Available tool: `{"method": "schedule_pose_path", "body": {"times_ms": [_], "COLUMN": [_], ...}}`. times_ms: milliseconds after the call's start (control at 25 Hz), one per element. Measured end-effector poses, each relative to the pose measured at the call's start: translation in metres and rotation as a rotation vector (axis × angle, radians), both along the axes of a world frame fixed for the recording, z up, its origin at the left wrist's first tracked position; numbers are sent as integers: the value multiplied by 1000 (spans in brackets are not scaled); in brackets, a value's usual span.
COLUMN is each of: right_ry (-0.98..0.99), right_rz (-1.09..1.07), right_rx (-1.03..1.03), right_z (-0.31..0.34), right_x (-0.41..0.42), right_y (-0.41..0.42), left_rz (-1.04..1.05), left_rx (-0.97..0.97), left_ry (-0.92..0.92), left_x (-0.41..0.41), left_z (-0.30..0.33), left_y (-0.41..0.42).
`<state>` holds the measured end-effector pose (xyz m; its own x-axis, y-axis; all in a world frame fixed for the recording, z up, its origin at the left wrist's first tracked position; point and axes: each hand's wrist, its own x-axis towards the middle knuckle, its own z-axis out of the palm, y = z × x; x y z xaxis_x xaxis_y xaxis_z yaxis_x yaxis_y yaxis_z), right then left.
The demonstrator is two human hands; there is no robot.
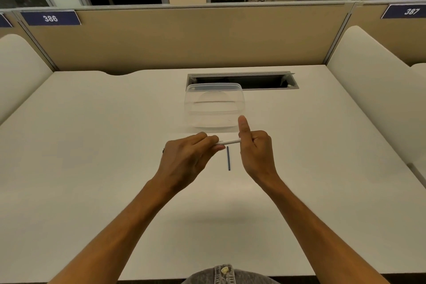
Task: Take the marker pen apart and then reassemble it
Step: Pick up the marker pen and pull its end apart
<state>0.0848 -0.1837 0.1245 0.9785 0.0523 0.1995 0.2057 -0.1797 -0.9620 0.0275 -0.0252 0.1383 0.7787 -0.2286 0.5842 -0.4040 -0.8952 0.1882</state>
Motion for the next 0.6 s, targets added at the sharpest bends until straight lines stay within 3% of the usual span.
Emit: {"method": "schedule_pose_path", "body": {"times_ms": [240, 440, 600], "right_ry": [-10, -3, -58], "right_rz": [77, 6, -27], "right_rx": [34, 47, 92], "right_z": [11, 21, 24], "right_x": [2, 0, 0], "right_y": [1, 7, 9], "left_rz": [-9, -31, -73], "left_rx": [74, 171, 70], "left_ry": [-35, -54, 24], "left_x": [-2, -3, -4], "left_z": [26, 34, 44], "left_y": [8, 7, 5]}}
